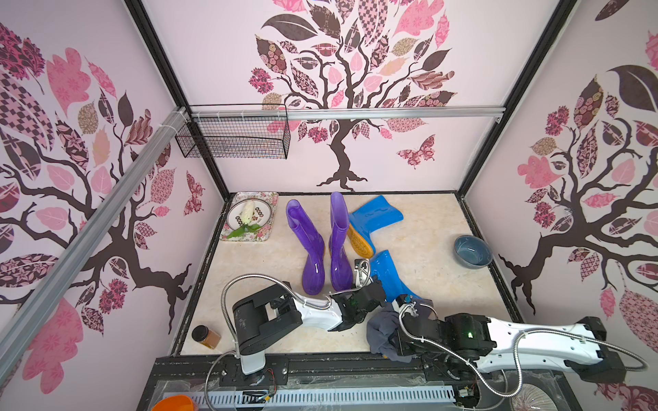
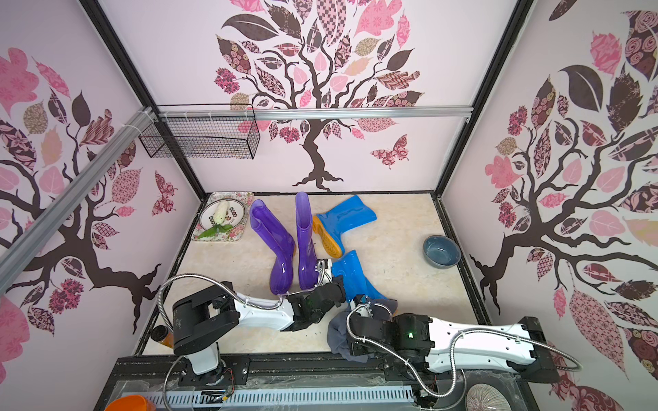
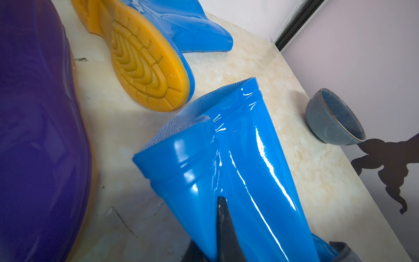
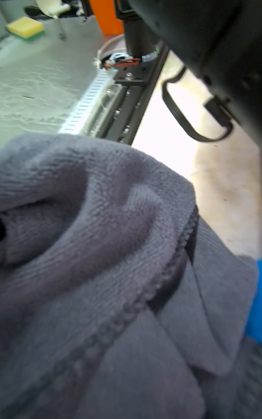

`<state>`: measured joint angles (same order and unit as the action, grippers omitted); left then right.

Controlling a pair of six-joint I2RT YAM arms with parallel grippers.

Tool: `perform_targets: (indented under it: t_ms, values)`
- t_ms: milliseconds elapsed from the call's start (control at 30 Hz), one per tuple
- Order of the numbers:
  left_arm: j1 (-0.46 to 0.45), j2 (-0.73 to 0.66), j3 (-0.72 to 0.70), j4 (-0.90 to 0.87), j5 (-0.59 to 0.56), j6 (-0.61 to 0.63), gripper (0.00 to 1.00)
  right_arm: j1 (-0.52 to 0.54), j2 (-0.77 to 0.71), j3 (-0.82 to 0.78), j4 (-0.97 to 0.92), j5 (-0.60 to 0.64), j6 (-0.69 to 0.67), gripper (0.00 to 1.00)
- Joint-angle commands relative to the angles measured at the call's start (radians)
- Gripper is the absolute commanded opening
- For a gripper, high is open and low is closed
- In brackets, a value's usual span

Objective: Wipe the rubber boots with a cloth
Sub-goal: Wipe the dirt off the rubber boot.

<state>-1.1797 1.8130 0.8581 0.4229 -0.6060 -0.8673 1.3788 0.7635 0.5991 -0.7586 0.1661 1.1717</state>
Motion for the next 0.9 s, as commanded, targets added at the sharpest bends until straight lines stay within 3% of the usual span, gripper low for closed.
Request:
perform_targets:
  t_ms: [0,133,233,333,500,600,667,767,800,867]
  values:
    - [0.012,-0.023,0.005,0.028,-0.025,-0.029,0.00,-0.129,-0.078,-0.024,-0.097,0.093,0.093,0.00]
    - [0.009,-0.026,-0.007,0.031,-0.022,-0.052,0.00,-0.361,-0.142,-0.076,-0.101,-0.010,-0.049,0.00]
    - [0.005,-0.027,-0.010,0.030,-0.018,-0.061,0.00,-0.394,-0.096,-0.078,-0.055,-0.096,-0.125,0.00]
    - [0.003,-0.029,-0.011,0.031,-0.021,-0.061,0.00,-0.319,-0.060,-0.063,0.005,-0.159,-0.108,0.00]
    - [0.003,-0.021,-0.004,0.030,-0.023,-0.064,0.00,0.045,0.065,-0.035,0.124,-0.016,0.080,0.00]
    - [0.004,-0.023,-0.001,0.029,-0.024,-0.058,0.00,0.180,0.214,0.005,0.152,0.030,0.143,0.00]
    - [0.005,-0.027,-0.006,0.028,-0.026,-0.053,0.00,0.190,0.229,0.016,0.149,0.040,0.161,0.00]
    - [0.004,-0.029,-0.019,0.030,-0.020,-0.062,0.00,0.183,0.086,0.007,0.055,0.196,0.216,0.00]
    - [0.003,-0.030,-0.021,0.031,-0.015,-0.067,0.00,0.149,0.032,0.001,0.022,0.223,0.204,0.00]
    - [0.001,-0.024,-0.029,0.040,-0.005,-0.080,0.00,-0.058,-0.068,-0.027,-0.010,0.163,0.101,0.00]
